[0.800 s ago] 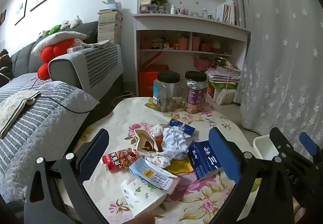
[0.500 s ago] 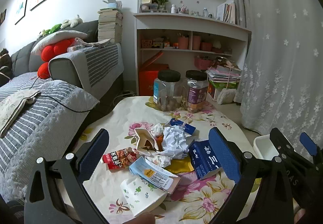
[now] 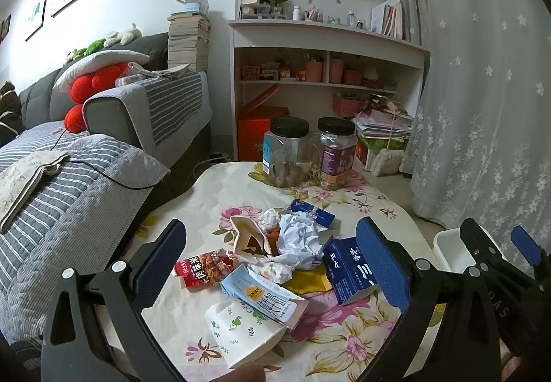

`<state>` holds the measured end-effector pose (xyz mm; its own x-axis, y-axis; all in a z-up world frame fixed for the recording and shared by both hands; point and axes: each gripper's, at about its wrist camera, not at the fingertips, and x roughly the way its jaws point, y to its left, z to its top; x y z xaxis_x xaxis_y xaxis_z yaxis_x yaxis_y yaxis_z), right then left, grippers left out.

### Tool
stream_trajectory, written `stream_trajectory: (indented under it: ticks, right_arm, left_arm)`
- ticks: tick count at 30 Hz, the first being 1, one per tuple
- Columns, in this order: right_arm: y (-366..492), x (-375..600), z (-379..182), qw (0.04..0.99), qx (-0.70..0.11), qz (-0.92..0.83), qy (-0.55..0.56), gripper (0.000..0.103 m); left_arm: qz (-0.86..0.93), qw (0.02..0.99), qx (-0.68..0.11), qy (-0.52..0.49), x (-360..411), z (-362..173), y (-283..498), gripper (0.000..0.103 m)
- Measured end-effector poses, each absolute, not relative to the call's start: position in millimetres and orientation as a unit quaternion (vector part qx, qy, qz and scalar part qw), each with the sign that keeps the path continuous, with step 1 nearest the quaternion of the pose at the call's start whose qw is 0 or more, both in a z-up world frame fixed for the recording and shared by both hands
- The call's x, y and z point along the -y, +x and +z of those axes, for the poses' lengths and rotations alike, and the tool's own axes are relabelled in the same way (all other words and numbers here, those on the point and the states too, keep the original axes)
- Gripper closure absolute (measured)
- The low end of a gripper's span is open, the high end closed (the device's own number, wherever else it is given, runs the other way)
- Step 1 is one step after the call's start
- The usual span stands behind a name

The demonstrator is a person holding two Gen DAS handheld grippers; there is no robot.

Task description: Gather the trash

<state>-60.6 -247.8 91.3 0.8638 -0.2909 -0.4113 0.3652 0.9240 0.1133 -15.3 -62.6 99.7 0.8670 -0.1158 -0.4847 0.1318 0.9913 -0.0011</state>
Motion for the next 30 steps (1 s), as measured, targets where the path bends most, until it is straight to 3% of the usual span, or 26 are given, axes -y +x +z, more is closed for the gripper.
stream_trajectory:
  ticks: [20, 30]
  right_arm:
    - [-57.4, 247.4, 74.5, 0.959, -0.206, -0.170, 0.093, 0.007]
    - [-35.4, 243.6, 74.5, 0.926, -0.331, -0.175, 0.042, 0.007]
  left_arm:
    - [-0.062, 0.964, -0.257, 0.015, 60.5, 90.0, -12.2, 0.007]
    - [-0.050, 0.950, -0.307, 0.020, 52.4, 75.3, 1.8, 0.007]
